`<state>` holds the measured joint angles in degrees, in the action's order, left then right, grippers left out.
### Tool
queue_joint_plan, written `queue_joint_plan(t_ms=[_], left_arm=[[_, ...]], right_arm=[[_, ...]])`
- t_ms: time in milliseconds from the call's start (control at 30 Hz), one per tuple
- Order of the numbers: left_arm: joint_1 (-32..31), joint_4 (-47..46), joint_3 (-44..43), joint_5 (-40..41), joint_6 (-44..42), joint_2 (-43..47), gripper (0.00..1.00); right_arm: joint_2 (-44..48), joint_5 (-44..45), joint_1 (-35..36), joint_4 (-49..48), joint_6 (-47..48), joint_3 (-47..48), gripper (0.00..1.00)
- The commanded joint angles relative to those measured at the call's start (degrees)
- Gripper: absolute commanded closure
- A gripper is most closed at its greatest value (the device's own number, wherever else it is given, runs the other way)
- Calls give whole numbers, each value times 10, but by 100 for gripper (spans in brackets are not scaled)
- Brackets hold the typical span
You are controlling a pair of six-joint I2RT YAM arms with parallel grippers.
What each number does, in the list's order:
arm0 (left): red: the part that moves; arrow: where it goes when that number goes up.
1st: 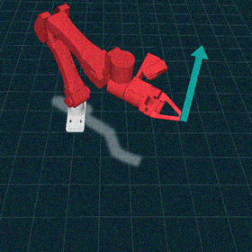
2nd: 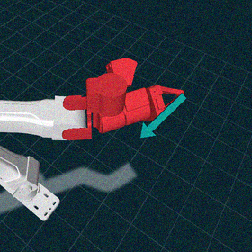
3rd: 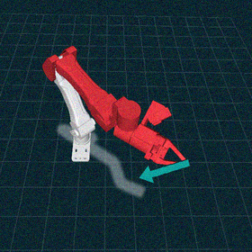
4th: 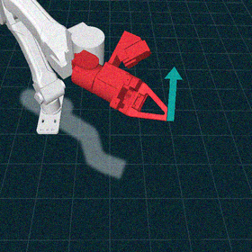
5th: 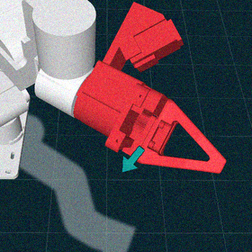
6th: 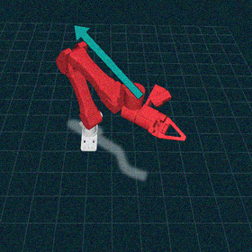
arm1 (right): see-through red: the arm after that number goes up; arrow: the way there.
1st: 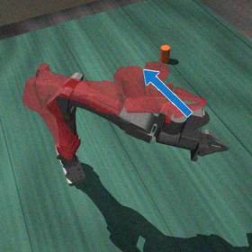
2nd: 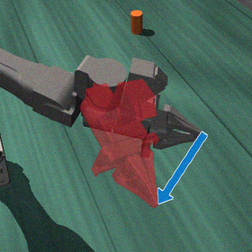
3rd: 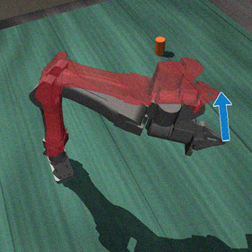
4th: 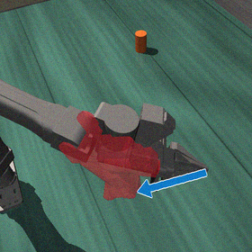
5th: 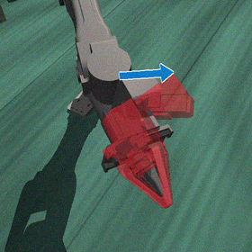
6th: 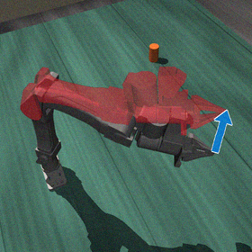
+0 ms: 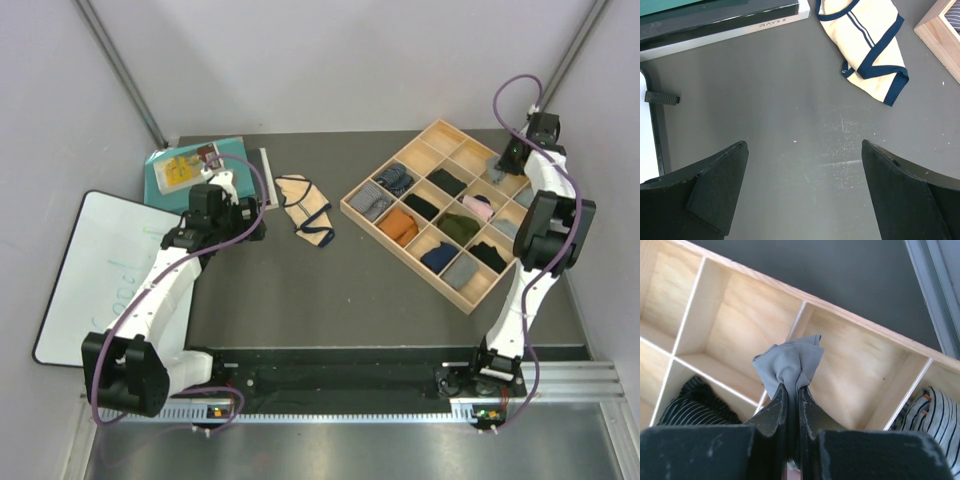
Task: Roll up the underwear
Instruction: Place the underwear in the storage box.
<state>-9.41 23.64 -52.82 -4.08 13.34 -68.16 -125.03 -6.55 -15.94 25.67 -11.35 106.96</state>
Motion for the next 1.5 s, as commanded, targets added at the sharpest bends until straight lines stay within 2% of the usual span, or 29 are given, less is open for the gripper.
queue_joint_plan(t_ms=[0,333,700,933,1033,1067,1133,1233,1267,1433,1467], left_arm=[[4,-19,3,-7,-10,-7,1],[6,-19,3,-9,-10,-7,1],[7,-19,3,-13,-9,-2,1],[8,-18,3,-14,-9,0,1],[7,-18,3,-15,-9,0,1],[8,-18,3,-15,-8,0,1],[8,-18,3,-17,-8,1,1],[8,-19,3,-20,-7,3,1],[8,-19,3,-20,-7,4,1],[7,-19,3,-25,-5,8,1],[7,-20,5,-27,-5,9,1]], right_arm=[[-14,-1,-13,-19,6,24,100],[-30,2,-12,-22,-5,21,100],[-55,62,-1,3,0,32,100],[-88,79,-1,56,13,83,100],[-78,77,-1,48,16,66,87],[-69,75,-1,44,17,62,77],[-60,73,-2,39,13,49,66],[-53,73,-2,33,5,36,57],[-47,70,-2,23,-1,26,50],[-10,41,-2,-45,-31,-34,35],[-4,36,-2,-54,-37,-42,28]])
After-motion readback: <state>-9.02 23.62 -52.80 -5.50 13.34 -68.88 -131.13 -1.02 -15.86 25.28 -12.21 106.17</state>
